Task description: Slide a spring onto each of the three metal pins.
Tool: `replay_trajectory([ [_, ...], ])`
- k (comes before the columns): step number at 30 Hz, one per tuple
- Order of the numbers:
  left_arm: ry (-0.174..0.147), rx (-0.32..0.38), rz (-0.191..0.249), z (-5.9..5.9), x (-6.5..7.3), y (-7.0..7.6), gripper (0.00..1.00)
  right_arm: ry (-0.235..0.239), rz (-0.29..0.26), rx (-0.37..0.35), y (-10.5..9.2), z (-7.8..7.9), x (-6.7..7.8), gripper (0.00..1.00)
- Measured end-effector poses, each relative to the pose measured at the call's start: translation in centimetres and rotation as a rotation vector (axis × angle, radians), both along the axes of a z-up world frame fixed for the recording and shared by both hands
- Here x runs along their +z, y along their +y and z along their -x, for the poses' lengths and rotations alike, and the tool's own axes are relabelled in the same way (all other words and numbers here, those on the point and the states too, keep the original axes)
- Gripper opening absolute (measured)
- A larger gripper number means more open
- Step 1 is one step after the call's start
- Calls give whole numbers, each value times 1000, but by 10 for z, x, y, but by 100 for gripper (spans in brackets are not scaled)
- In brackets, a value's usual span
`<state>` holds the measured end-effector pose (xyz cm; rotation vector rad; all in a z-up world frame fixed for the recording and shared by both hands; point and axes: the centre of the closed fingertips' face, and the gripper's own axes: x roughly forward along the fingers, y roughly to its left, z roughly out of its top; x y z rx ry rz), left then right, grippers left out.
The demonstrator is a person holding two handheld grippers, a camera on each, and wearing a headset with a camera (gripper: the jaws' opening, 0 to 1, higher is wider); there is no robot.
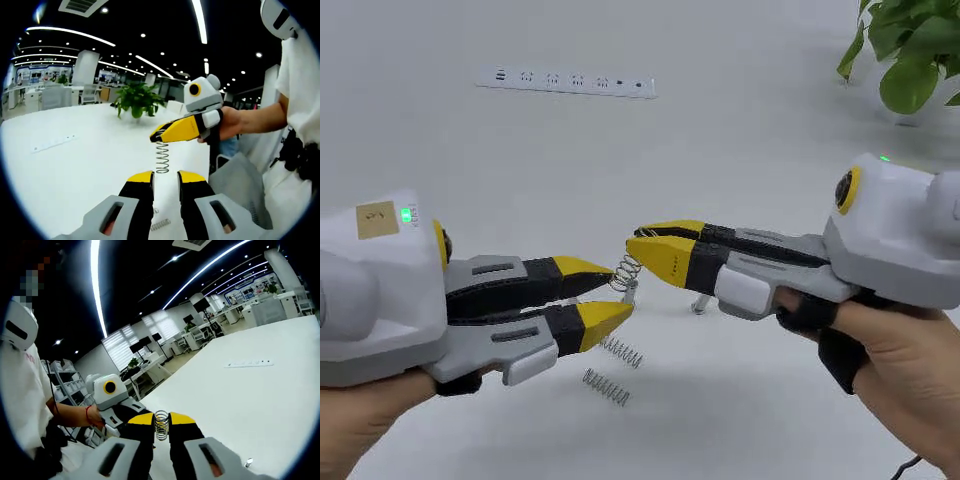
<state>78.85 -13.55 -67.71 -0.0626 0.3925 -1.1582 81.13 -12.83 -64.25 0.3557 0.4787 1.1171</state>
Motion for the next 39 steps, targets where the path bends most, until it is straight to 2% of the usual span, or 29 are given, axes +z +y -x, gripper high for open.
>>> replay_trajectory([
  [7,-24,-31,-43,4,-5,-4,20,-40,58,40,3,2,-1,11],
  [15,-25,-28,-39,3,-4,-3,21,-73,97,62,4,2,-1,11],
  [22,-23,-31,-42,2,-3,-4,20,-77,93,52,0,-2,1,11],
  [25,-26,-44,-55,2,-6,-6,21,-83,114,60,-2,-3,-3,11],
  [34,-19,-32,-42,-3,-5,-8,19,-82,103,60,-2,-3,-2,11],
  [39,-26,-25,-40,-6,-2,-7,18,-89,117,73,1,1,-3,11],
])
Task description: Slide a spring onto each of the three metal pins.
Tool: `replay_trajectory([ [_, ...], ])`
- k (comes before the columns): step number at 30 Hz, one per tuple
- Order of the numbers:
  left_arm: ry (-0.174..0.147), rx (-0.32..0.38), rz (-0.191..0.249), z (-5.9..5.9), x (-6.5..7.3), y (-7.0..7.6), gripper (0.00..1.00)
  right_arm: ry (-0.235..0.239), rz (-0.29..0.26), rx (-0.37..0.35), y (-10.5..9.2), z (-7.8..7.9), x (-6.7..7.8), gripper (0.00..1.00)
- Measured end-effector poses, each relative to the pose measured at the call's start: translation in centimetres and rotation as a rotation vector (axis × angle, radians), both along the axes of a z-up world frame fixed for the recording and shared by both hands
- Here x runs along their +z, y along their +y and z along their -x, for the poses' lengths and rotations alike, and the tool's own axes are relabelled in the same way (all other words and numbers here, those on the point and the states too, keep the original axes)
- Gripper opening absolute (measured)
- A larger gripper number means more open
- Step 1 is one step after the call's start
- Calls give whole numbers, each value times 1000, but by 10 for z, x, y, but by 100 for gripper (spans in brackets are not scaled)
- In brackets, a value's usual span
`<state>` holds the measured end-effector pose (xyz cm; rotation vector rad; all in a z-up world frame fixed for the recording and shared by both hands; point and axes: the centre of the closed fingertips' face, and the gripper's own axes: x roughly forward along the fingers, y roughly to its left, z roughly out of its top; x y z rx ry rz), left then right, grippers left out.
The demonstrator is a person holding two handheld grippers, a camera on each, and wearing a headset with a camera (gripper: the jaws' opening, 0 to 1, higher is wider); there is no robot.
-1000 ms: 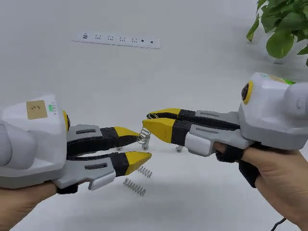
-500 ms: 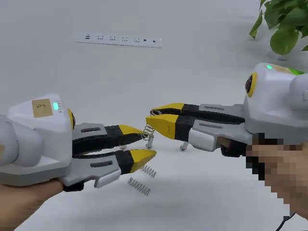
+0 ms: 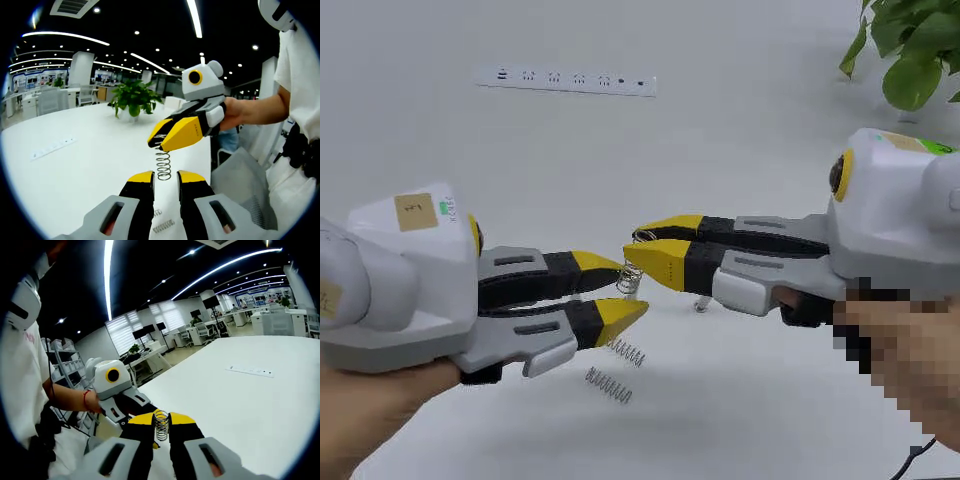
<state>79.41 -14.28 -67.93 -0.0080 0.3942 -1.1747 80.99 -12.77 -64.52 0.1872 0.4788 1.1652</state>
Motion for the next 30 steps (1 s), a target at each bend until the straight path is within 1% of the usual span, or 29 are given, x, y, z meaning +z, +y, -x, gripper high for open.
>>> replay_trajectory([
  [5,6,0,4,0,0,-1,17,-6,-3,5,1,1,3,11],
  [7,2,0,4,0,0,-1,14,-9,1,6,0,0,2,11],
  [9,8,4,10,-1,0,-1,12,-10,1,9,0,-1,3,11],
  [21,18,4,17,-2,1,-2,11,-27,17,20,-1,1,3,11],
  [24,25,1,20,-1,1,-3,11,-29,21,23,-2,1,3,11],
  [30,20,-9,14,0,0,-4,10,-33,29,33,-2,2,1,12],
])
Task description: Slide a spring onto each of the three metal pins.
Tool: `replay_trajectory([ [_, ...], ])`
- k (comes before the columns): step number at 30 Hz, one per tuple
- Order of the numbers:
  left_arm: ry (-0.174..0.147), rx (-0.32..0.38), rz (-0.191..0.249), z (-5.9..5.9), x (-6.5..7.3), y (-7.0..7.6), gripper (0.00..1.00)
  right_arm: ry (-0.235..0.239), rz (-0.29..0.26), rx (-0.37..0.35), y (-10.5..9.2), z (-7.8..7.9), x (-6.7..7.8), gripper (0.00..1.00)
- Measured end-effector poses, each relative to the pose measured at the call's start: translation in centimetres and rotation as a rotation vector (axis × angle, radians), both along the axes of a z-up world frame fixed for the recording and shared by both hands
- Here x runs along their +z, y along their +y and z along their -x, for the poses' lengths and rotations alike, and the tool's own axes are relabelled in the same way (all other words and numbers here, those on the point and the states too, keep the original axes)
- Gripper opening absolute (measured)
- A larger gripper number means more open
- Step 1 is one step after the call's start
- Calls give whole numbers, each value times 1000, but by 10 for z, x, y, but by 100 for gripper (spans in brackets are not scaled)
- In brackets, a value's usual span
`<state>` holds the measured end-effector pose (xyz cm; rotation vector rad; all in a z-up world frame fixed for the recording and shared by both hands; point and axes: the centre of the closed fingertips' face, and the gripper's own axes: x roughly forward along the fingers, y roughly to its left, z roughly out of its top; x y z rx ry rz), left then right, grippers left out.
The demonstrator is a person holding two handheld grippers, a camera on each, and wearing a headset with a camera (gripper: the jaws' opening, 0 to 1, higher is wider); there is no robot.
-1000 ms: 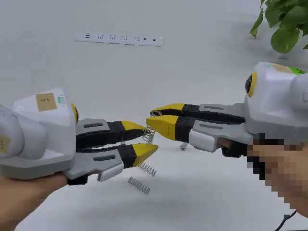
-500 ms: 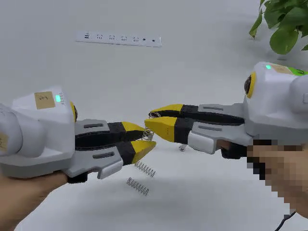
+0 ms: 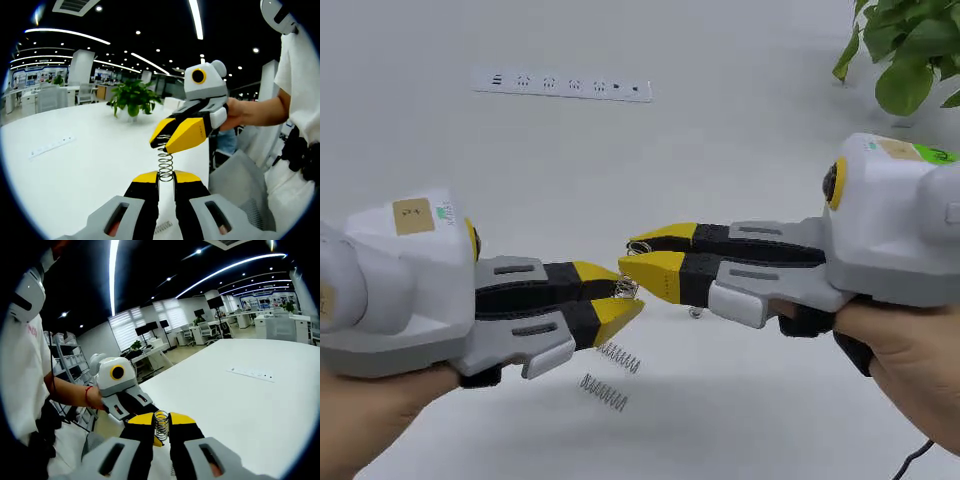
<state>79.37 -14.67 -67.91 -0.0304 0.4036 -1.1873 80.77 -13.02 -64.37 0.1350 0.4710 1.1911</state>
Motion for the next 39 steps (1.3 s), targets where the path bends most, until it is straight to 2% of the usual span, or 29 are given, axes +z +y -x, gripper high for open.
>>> replay_trajectory([
  [6,4,0,1,0,-1,1,10,-3,15,17,0,-1,-1,12],
  [12,7,-5,1,0,-3,0,10,-9,47,47,-3,-2,-1,17],
  [18,5,-13,-1,0,-4,-2,10,-64,185,167,-10,-3,-5,23],
  [21,3,-19,-7,0,-5,-2,10,-99,238,264,-7,2,3,25],
  [24,-3,-25,-12,0,-7,-2,10,-137,315,338,-5,4,1,27],
  [28,-2,-30,-13,1,-9,-2,10,-151,386,469,3,15,-1,26],
  [32,-5,-36,-10,2,-9,-2,10,-186,502,585,2,18,-12,25],
  [34,-9,-43,-10,3,-9,-3,10,-178,533,640,3,23,-16,22],
  [36,-18,-48,-15,3,-9,-3,10,-191,567,686,4,25,-20,20],
  [39,-16,-53,-14,5,-9,-3,10,-207,601,715,8,28,-22,20],
])
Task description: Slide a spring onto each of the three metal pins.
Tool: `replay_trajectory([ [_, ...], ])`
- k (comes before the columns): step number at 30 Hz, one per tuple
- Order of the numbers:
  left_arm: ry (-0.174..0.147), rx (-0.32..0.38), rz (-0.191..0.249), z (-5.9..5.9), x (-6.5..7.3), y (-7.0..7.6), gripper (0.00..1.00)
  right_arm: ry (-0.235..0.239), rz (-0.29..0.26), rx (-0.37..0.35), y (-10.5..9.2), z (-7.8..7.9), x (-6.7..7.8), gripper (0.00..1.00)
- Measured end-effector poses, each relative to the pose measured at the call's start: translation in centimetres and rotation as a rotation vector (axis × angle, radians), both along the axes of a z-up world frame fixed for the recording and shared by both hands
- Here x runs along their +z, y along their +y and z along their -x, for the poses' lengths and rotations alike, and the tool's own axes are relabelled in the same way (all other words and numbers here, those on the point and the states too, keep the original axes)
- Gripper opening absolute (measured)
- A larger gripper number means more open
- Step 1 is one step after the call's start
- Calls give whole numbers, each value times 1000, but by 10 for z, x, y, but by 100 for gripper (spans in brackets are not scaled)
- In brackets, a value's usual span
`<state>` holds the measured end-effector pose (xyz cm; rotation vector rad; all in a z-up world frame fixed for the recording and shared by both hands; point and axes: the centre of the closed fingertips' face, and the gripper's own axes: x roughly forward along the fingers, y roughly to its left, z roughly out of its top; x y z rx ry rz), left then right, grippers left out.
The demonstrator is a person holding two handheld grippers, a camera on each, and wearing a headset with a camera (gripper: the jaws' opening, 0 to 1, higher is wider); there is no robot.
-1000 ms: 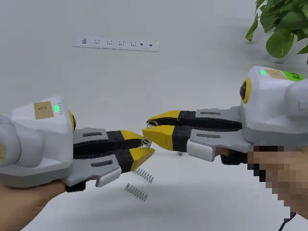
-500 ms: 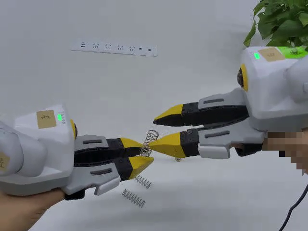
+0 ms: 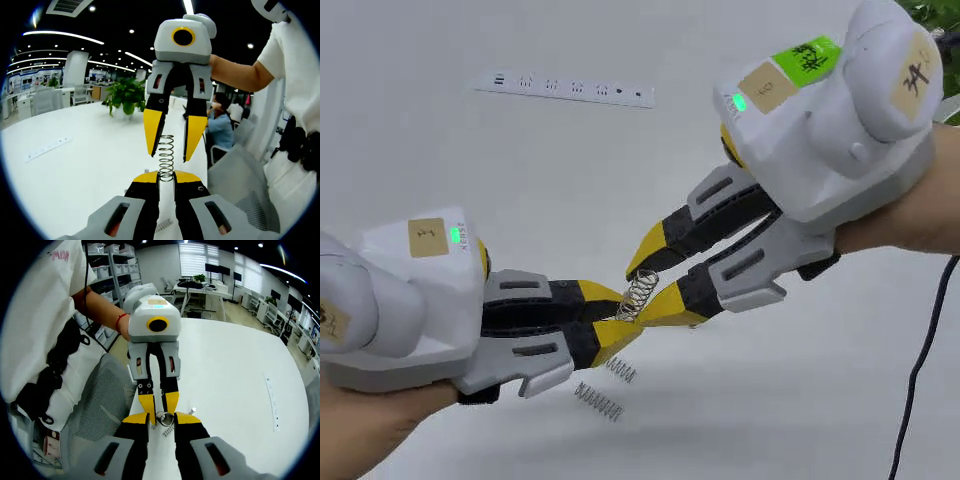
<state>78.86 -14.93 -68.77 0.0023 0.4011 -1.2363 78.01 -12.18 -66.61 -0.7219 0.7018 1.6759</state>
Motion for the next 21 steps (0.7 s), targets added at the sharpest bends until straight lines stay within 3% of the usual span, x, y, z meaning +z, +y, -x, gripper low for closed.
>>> replay_trajectory([
  [3,2,-3,3,2,0,0,10,3,8,20,0,3,0,20],
  [7,-2,-21,-5,5,0,-1,10,-37,68,61,-9,2,-5,18],
  [21,-23,-37,9,8,5,-3,10,-20,92,94,-11,4,0,12],
])
